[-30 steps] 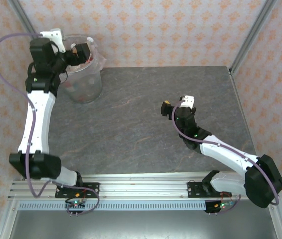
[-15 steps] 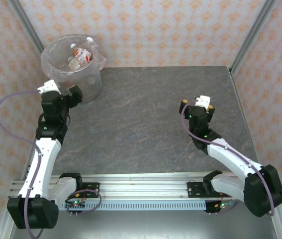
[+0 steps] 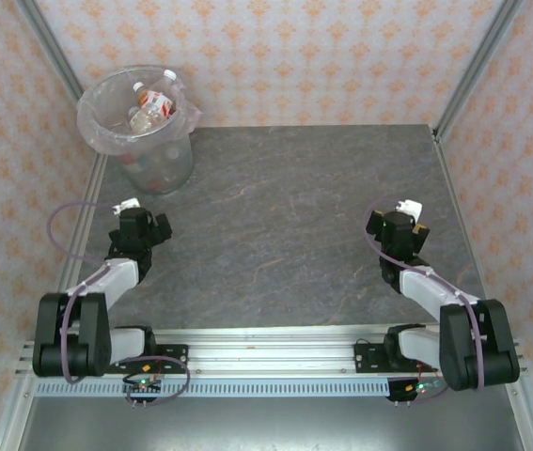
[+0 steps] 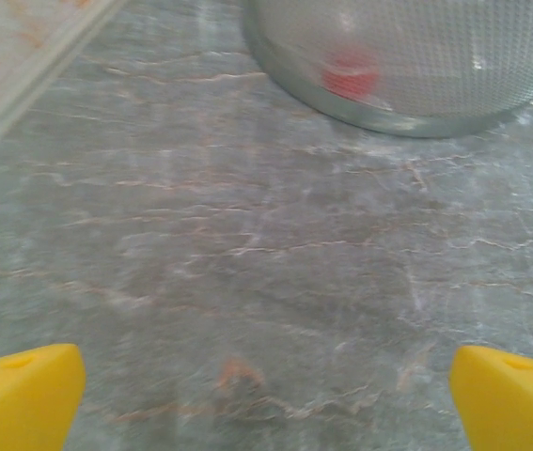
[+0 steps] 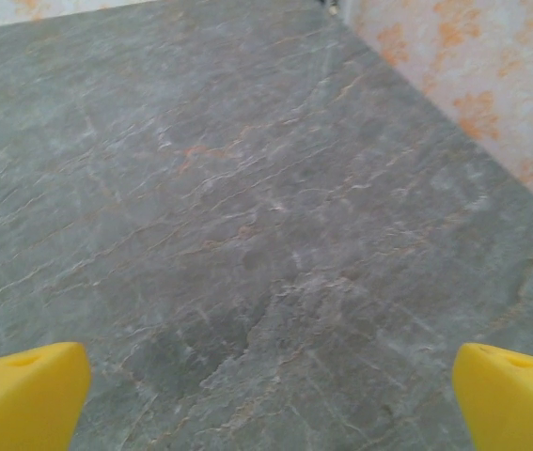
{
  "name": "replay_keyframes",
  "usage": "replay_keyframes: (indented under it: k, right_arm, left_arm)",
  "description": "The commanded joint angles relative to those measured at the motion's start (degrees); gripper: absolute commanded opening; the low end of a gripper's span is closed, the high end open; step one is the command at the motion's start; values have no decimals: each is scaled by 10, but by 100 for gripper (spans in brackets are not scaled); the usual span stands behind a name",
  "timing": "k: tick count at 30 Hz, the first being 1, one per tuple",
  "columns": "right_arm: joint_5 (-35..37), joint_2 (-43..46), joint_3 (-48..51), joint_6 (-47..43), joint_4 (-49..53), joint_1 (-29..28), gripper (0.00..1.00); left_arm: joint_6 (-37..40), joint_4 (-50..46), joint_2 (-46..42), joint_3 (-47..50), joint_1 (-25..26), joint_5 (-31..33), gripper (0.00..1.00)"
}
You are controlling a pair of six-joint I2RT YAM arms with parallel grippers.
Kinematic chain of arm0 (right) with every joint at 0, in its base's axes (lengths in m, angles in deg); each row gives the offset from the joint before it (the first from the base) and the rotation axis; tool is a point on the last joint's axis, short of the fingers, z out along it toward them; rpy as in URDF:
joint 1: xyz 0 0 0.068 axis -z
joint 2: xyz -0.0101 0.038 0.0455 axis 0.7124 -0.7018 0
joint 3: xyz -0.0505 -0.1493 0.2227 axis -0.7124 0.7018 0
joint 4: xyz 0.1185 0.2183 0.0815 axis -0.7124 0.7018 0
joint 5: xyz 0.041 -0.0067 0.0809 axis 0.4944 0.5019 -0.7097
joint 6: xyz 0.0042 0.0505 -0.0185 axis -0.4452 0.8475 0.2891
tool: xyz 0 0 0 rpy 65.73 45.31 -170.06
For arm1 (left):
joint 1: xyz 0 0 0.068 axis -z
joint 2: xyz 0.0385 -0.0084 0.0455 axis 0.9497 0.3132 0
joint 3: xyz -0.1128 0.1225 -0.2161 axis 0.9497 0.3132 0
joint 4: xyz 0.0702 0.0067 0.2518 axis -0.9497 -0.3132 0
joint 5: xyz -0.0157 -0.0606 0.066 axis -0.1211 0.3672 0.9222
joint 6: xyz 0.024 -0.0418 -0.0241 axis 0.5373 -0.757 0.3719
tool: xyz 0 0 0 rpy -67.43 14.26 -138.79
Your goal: Put the plastic bottles in the bin
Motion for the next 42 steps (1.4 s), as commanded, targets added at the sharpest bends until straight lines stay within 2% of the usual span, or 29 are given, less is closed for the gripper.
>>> replay_keyframes:
  k: [1,3,5,8,12,13,14,16,17,19,22,23,27,28,33,35,37,42]
  right_arm:
    - [-73,-21,-1,-38,-65,5,99]
    - [-83,-35,-3,-54,-81,6,99]
    - [-89,-43,-7,-65,-87,7,99]
    - [-105,-58,-7,-81,-113,8,99]
    - [-112,-81,-3,-87,-167,12,99]
    - [-117,-85,-8,-81,-164,16,99]
    - [-126,-88,-10,-74,-165,20,99]
    - [-145,-107,6,-66,-221,25,99]
    - [-148,-116,11,-67,-234,26,99]
    - [-161,-143,31,-74,-289,27,99]
    - [-147,-183,53,-67,-372,27,99]
    - [-137,-183,50,-64,-370,27,99]
    - [-69,-194,-26,-28,-237,33,99]
    - [-96,-186,-23,-21,-230,47,99]
    - [-104,-189,-20,-22,-238,49,99]
    - [-174,-187,-21,-38,-237,55,99]
    - [-206,-186,-13,-42,-249,63,99]
    - [-205,-185,-12,-44,-249,63,99]
  left_arm:
    - [26,127,33,-20,0,-44,100]
    - [44,154,58,-24,4,-36,100]
    - [55,217,74,-1,5,-56,100]
    - [63,255,63,28,7,-68,100]
    - [86,256,79,22,35,-36,100]
    - [95,277,107,26,48,-19,100]
    - [111,363,142,38,64,4,100]
    - [100,266,116,12,74,45,100]
    - [105,316,128,27,80,61,100]
    - [91,301,120,26,86,108,100]
    - [91,307,122,28,88,114,100]
    - [89,295,118,25,88,114,100]
    - [90,302,120,27,88,114,100]
    - [90,298,119,26,88,114,100]
    - [90,300,119,26,88,115,100]
    - [90,300,120,26,88,114,100]
    - [89,300,120,26,88,115,100]
    - [90,298,120,25,88,114,100]
